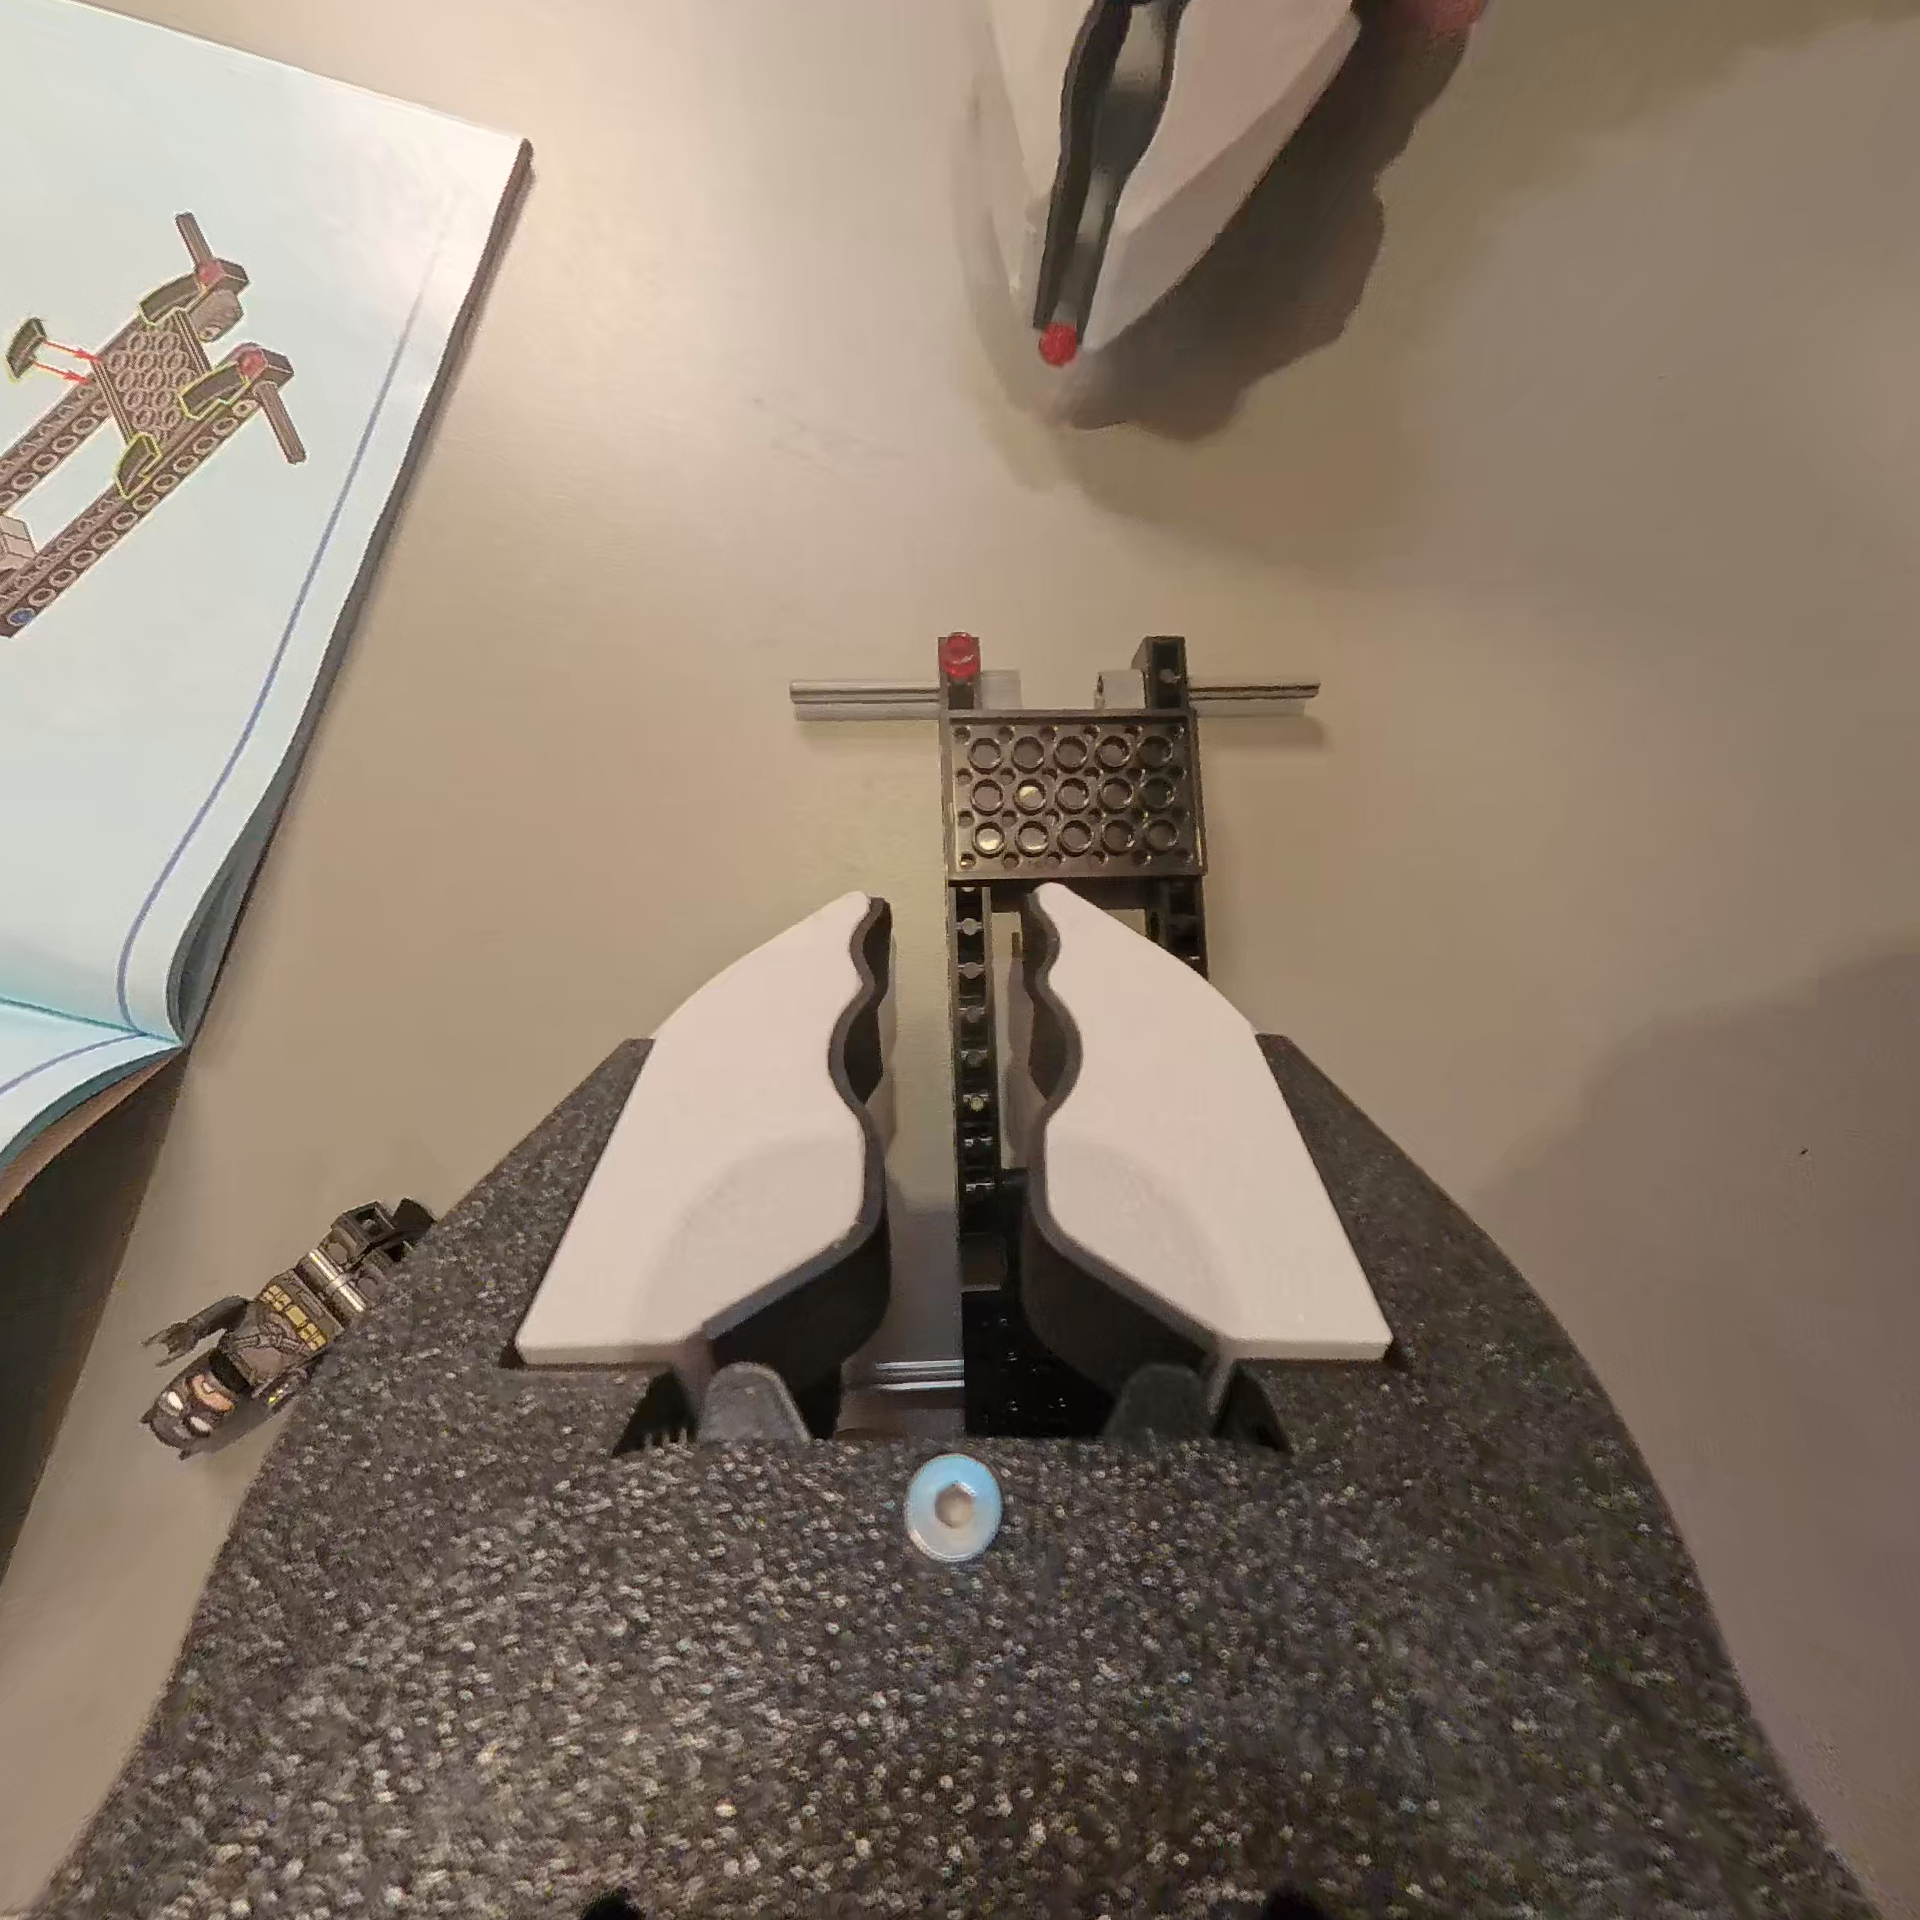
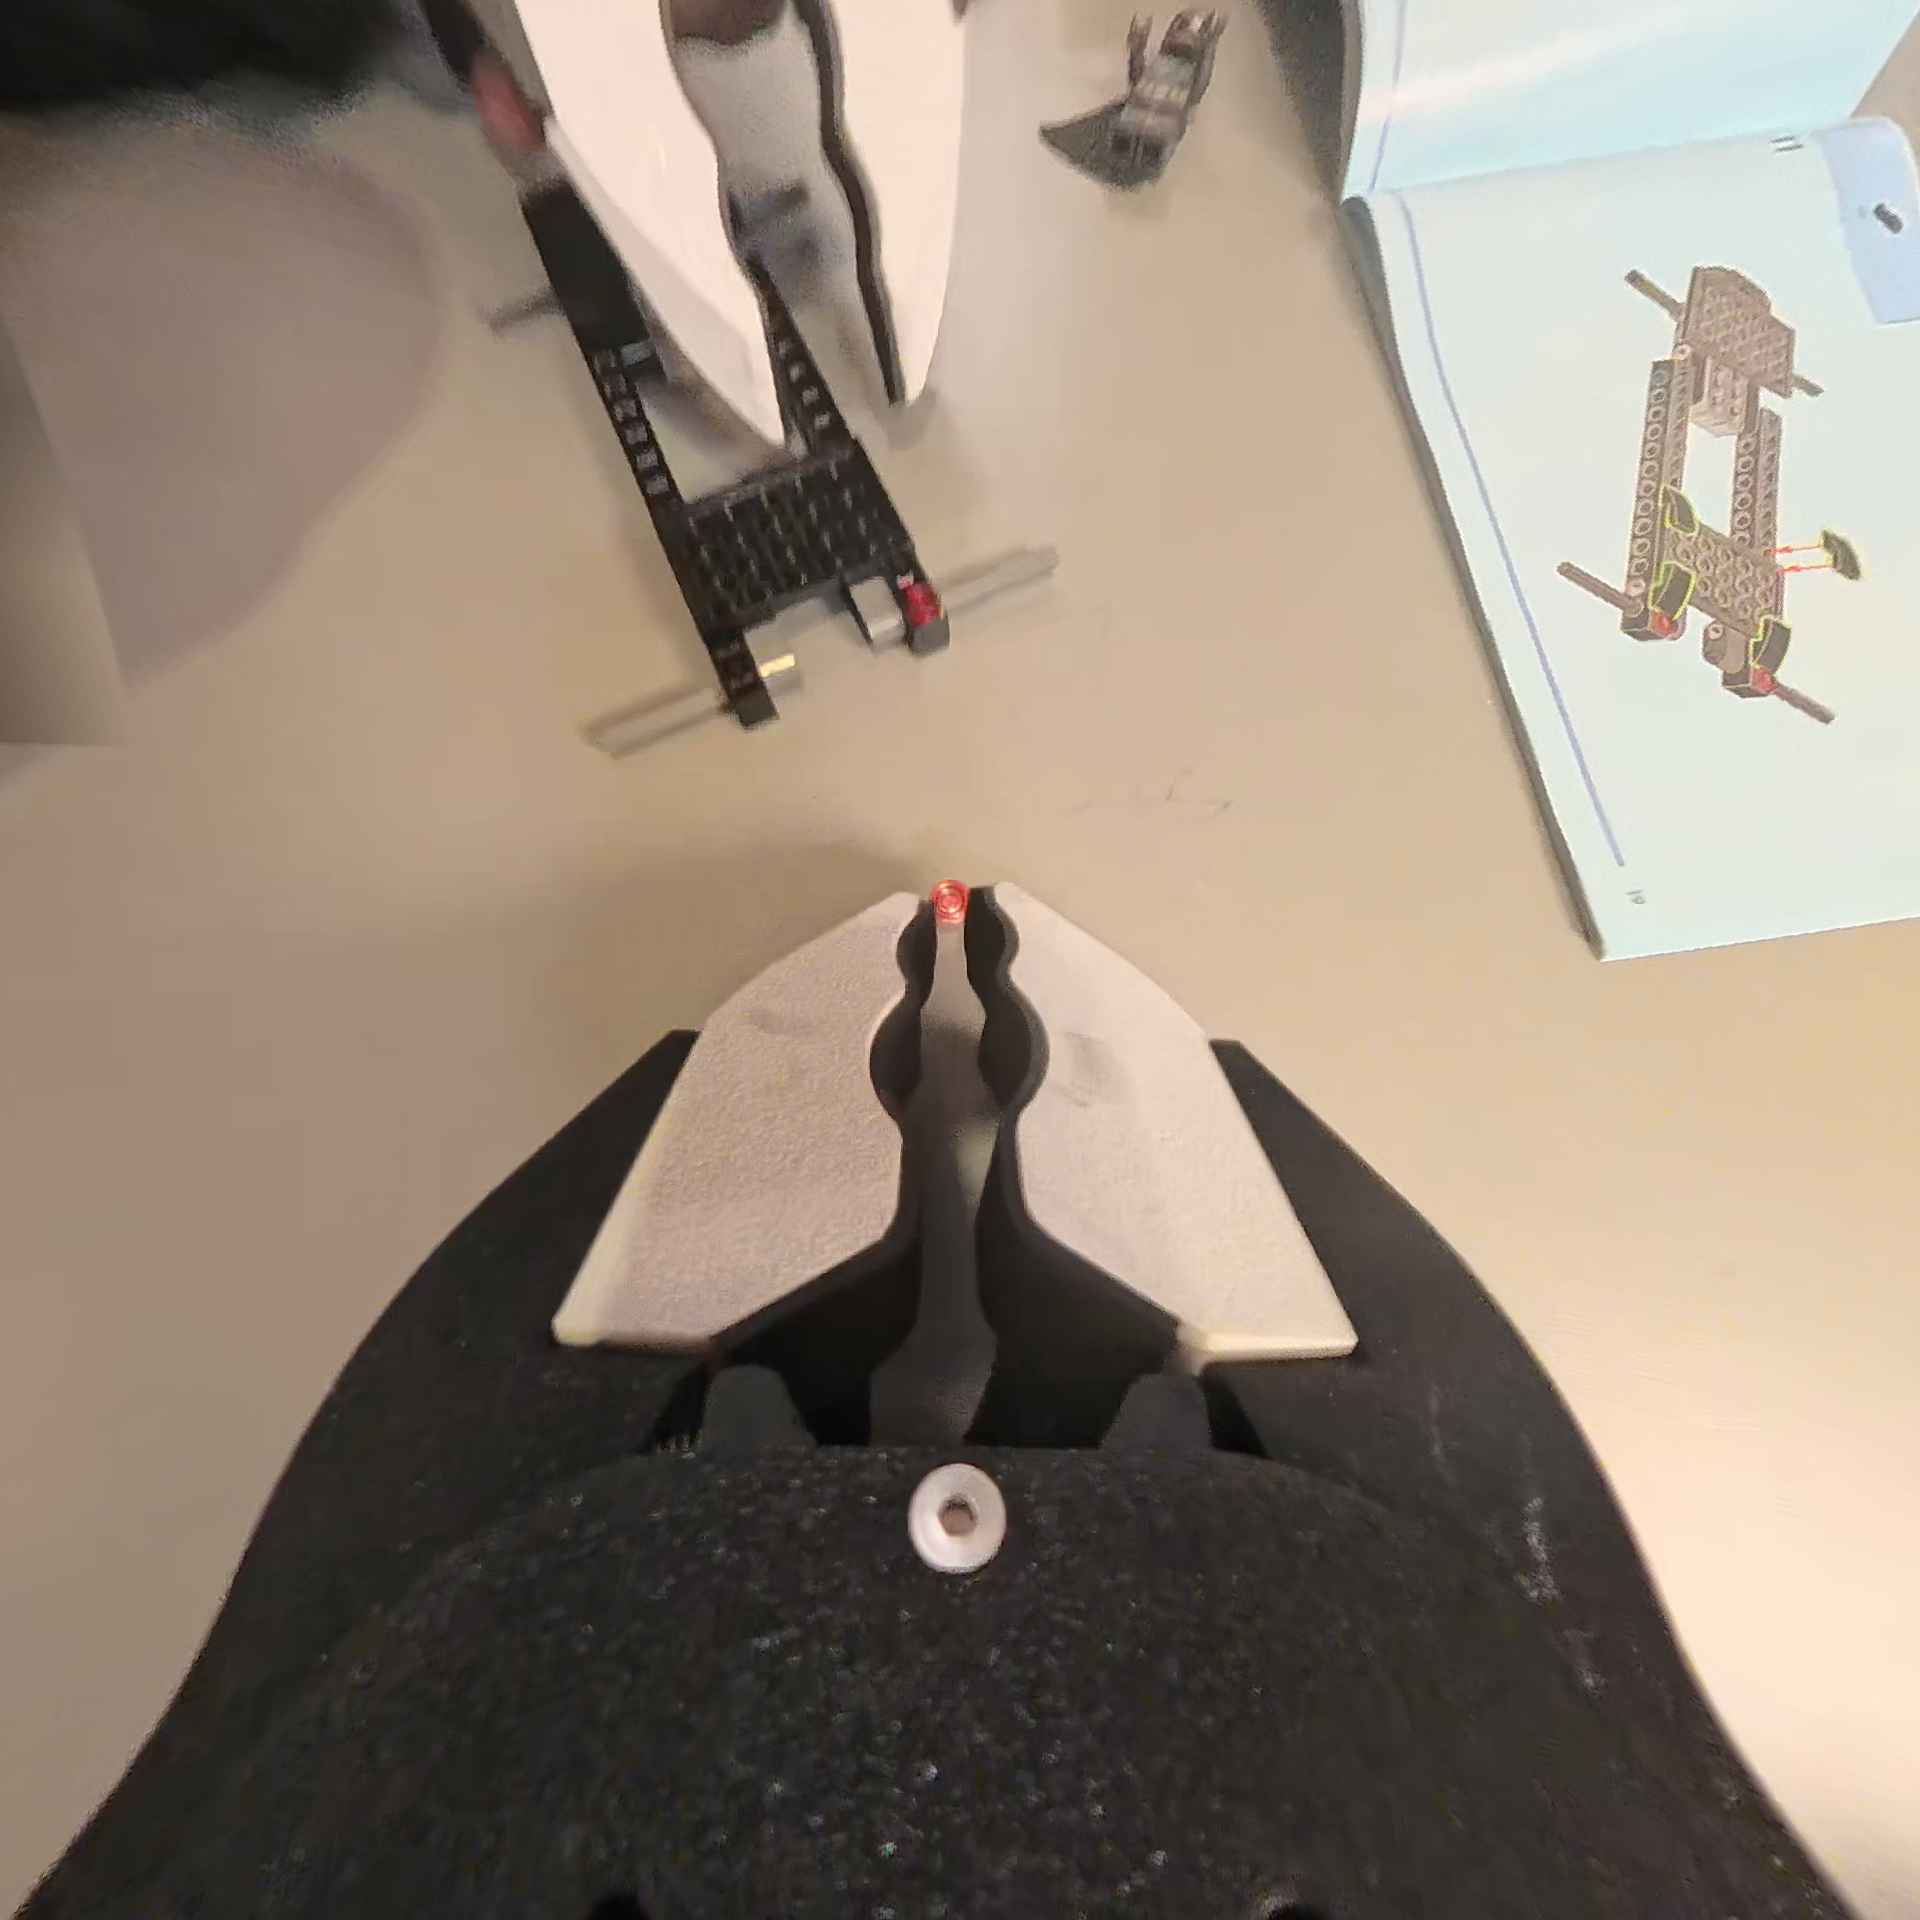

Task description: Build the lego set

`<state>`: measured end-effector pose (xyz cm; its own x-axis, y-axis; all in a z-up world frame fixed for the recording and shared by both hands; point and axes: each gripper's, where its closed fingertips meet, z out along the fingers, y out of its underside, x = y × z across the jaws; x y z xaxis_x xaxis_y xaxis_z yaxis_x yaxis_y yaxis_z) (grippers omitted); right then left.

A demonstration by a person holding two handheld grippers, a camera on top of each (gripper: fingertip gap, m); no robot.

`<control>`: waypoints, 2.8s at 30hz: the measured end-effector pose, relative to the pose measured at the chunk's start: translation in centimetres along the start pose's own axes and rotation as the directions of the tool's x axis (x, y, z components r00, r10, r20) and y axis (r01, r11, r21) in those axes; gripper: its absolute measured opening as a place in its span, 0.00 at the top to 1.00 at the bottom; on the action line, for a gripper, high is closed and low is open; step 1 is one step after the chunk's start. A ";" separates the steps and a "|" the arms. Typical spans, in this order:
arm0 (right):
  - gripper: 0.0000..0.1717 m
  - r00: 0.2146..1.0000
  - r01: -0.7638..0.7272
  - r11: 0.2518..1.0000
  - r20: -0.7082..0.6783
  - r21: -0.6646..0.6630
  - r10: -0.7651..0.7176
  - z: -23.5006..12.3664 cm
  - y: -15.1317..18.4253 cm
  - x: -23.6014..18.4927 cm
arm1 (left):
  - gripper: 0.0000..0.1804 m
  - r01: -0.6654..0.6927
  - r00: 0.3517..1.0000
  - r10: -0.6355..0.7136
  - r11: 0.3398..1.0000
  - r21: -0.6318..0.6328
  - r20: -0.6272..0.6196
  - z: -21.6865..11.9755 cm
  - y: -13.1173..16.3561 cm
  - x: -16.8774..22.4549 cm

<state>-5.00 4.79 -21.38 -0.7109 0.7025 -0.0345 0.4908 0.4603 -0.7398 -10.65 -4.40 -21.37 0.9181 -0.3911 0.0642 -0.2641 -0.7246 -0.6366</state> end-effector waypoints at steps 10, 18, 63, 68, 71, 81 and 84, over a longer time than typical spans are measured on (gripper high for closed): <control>0.97 0.866 -0.463 0.875 0.284 0.142 0.412 -0.6 -3.5 0.3 | 0.87 0.007 1.000 -0.007 1.000 -0.007 -0.002 0.2 0.2 -0.1; 0.97 0.807 -0.540 0.823 0.382 0.173 0.450 -0.9 -4.8 -0.2 | 0.87 0.011 1.000 -0.012 1.000 -0.019 -0.023 0.4 0.5 0.1; 0.97 0.973 -0.225 0.974 -0.050 0.028 0.226 0.7 -0.8 2.3 | 0.88 0.036 0.998 -0.031 0.993 0.111 -0.049 -0.9 -1.4 0.0; 0.97 0.975 -0.215 0.976 -0.052 0.022 0.216 0.9 -0.8 2.2 | 0.89 0.025 0.991 -0.015 0.997 0.075 -0.133 -1.1 -1.2 2.0; 0.97 0.977 -0.206 0.978 -0.047 0.024 0.207 0.9 -0.9 2.1 | 0.89 -0.015 0.983 0.022 0.999 0.040 -0.181 -1.1 -0.8 3.4; 0.97 0.985 -0.167 0.985 -0.041 0.033 0.168 1.1 -1.3 1.4 | 0.90 -0.088 0.984 0.078 0.994 -0.062 -0.161 -0.2 0.4 4.4; 0.97 0.986 -0.159 0.987 -0.037 0.034 0.161 1.1 -1.4 1.2 | 0.90 -0.100 0.988 0.087 0.990 -0.102 -0.127 0.1 0.9 4.1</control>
<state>-7.10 4.35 -21.11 -0.6036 0.7870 -0.1278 0.5801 0.3235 -0.7475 -7.08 -6.58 -21.73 0.8468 -0.5213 0.1053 -0.3837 -0.7359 -0.5579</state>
